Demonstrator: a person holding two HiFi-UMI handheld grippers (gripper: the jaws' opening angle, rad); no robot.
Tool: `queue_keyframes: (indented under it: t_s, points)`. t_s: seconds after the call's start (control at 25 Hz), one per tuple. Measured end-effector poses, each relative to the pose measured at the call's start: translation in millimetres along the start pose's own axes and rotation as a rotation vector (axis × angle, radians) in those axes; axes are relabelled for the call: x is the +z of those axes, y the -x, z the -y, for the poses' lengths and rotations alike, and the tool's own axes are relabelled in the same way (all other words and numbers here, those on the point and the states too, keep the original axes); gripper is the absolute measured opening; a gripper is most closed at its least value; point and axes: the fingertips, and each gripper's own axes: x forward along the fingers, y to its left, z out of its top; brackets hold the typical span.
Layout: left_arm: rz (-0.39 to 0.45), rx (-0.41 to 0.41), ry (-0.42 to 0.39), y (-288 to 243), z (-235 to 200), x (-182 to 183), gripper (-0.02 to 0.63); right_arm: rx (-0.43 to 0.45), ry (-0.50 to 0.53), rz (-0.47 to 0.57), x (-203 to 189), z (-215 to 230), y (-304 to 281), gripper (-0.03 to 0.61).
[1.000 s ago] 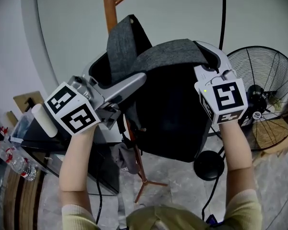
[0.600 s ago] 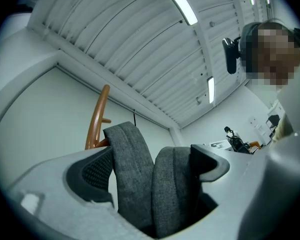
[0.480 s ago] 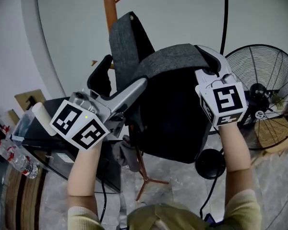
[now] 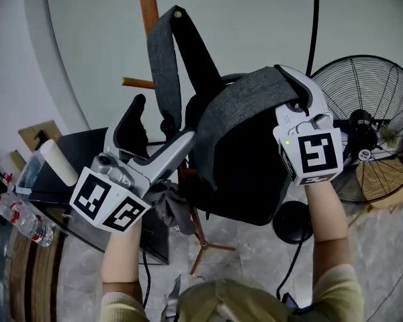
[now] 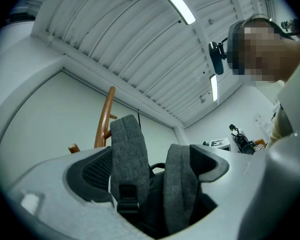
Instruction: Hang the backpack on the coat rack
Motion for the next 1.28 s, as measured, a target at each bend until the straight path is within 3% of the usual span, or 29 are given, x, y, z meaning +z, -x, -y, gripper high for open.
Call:
queue_keyframes:
  t_s: [0.52, 0.8, 1.04, 1.28]
  points:
    - [-0.064, 0.034, 0.017, 25, 18, -40, 0.479, -0.068, 0.126, 0.092, 19, -29, 24, 0.053]
    - [-0.069, 0.08, 0.065, 36, 21, -53, 0.479, -0.028, 0.273, 0.019, 7, -50, 41, 0.084]
    - [-0.085, 0.129, 0.105, 46, 27, -64, 0.479, -0.008, 0.413, 0.063, 5, -70, 53, 0.095]
    - [-0.113, 0.191, 0.098, 64, 39, -67, 0.479, 0.002, 0.489, 0.074, 0, -85, 71, 0.121]
